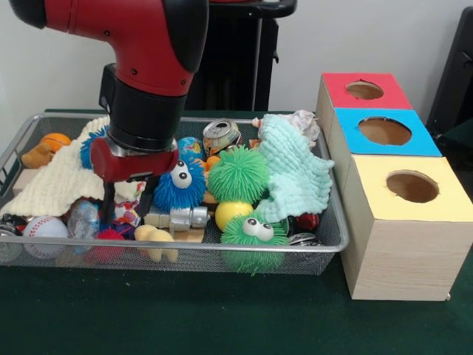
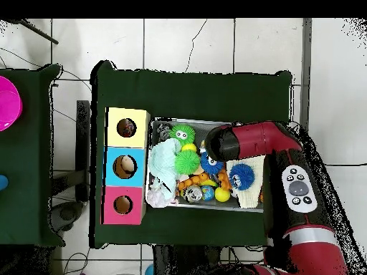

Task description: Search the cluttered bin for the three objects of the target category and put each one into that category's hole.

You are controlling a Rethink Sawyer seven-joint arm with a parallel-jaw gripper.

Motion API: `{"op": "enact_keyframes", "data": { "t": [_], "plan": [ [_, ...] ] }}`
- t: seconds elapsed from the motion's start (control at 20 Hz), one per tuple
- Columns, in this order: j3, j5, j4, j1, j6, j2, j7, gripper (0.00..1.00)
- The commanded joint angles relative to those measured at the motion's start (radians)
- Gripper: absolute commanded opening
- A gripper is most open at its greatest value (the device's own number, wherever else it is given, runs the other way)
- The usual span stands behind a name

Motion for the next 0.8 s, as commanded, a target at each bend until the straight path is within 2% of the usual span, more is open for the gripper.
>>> {"op": "enact_keyframes", "data": {
  "t": [0.05,0.35,0.8],
  "plan": [
    [-0.016,-0.063,-0.031,0.006,0.022,0.069,-0.010,1.00],
    [-0.017,-0.023,-0.007,-0.003,0.097,0.063,-0.037,1.00],
    [-0.019,-0.013,-0.011,-0.025,0.211,0.045,-0.129,1.00]
  ]
}}
